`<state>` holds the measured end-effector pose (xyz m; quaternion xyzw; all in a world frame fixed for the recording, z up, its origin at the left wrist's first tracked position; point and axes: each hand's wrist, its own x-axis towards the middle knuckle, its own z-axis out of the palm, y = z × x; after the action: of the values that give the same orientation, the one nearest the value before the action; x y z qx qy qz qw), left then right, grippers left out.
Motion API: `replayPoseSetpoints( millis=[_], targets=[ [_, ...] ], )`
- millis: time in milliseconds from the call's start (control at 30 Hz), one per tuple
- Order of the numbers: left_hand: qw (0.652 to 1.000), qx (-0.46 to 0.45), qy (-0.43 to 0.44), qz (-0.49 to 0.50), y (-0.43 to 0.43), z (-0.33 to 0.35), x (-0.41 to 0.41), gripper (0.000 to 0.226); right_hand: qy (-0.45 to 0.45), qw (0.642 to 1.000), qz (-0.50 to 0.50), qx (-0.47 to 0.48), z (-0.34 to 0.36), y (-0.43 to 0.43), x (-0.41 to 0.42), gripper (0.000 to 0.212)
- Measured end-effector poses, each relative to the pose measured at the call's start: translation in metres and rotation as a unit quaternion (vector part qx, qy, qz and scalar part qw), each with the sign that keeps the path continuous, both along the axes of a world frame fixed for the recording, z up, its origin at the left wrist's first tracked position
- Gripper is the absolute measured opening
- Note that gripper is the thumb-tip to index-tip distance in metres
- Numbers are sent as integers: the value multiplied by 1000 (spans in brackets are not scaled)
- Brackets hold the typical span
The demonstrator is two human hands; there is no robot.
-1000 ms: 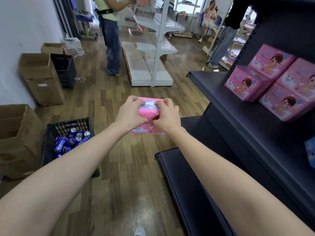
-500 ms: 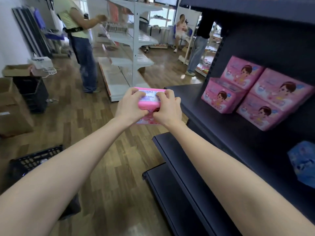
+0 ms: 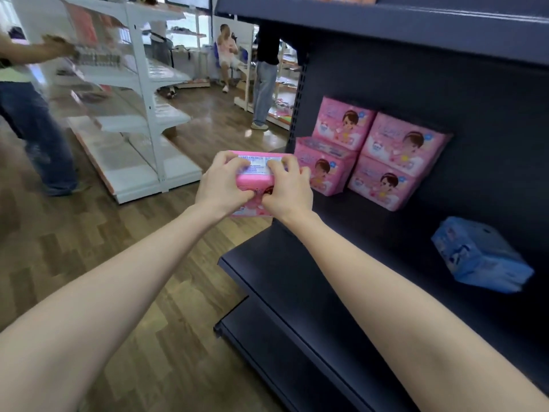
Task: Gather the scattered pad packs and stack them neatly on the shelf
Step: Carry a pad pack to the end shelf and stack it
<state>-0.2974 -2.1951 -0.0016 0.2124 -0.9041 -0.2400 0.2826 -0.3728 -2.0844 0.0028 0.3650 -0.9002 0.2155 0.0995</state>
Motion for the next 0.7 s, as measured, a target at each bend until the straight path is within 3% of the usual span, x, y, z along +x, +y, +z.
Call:
replayPoseSetpoints(
  millis=[700],
  targets=[
    [970, -10, -6, -244, 30, -1, -110, 56, -25, 969, -246, -21, -8, 53, -55, 64]
  ],
)
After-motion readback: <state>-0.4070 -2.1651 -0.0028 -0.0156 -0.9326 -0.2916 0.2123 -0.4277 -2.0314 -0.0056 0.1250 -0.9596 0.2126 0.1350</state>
